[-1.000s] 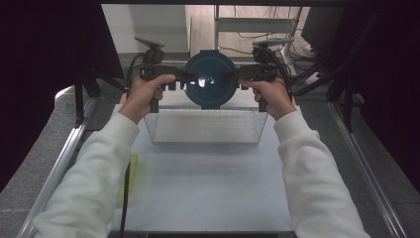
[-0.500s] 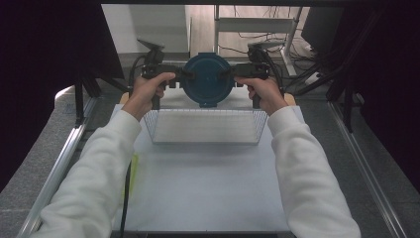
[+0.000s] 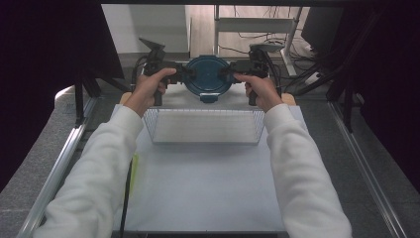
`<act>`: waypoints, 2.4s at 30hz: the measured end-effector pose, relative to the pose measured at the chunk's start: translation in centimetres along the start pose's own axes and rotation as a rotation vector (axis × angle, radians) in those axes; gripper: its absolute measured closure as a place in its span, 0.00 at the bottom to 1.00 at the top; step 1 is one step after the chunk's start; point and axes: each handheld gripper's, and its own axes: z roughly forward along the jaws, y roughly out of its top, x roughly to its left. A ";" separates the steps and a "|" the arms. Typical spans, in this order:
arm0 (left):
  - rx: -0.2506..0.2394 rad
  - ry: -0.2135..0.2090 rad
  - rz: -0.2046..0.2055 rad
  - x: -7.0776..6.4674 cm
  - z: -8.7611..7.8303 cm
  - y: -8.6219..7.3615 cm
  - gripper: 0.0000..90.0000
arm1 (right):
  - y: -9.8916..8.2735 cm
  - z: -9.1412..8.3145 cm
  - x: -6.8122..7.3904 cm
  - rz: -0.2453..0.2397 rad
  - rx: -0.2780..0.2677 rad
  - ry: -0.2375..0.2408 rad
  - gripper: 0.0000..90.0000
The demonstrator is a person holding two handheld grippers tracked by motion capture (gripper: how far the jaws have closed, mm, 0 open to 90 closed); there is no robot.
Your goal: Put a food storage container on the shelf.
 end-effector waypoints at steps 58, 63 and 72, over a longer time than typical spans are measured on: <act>-0.036 0.242 0.495 -5.8 -3.5 -24.8 0.26 | -22.5 -10.3 -0.3 -0.508 -0.130 -0.151 0.25; -0.002 0.282 0.488 -4.6 -3.1 -26.7 0.26 | -25.4 -9.2 -1.9 -0.515 -0.075 -0.207 0.26; 0.056 0.327 0.445 -1.9 -2.5 -29.9 0.27 | -28.5 -7.3 -3.4 -0.498 0.010 -0.225 0.27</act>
